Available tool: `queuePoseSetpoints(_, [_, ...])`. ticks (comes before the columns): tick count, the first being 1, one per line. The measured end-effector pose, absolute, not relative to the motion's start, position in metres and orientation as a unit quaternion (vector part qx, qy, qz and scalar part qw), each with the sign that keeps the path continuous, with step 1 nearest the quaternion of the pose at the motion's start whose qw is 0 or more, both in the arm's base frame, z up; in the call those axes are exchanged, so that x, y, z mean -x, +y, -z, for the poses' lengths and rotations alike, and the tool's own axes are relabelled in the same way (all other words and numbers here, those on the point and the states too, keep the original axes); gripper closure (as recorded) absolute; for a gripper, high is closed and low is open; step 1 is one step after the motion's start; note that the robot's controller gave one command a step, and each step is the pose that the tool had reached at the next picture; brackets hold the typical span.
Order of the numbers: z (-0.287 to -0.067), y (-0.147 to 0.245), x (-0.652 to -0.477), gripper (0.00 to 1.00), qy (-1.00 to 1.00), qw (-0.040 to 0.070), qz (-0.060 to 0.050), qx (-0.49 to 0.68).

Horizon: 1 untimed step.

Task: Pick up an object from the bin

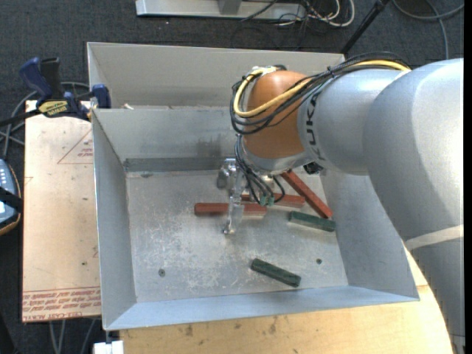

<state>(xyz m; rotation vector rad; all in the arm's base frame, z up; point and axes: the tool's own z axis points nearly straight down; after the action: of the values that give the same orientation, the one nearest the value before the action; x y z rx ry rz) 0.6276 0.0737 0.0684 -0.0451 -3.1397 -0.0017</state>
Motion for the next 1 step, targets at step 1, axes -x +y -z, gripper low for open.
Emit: queuePoseSetpoints(1, [-0.0689, 0.0743, -0.6282, 0.0, -1.0, -0.001, 0.001, 0.015])
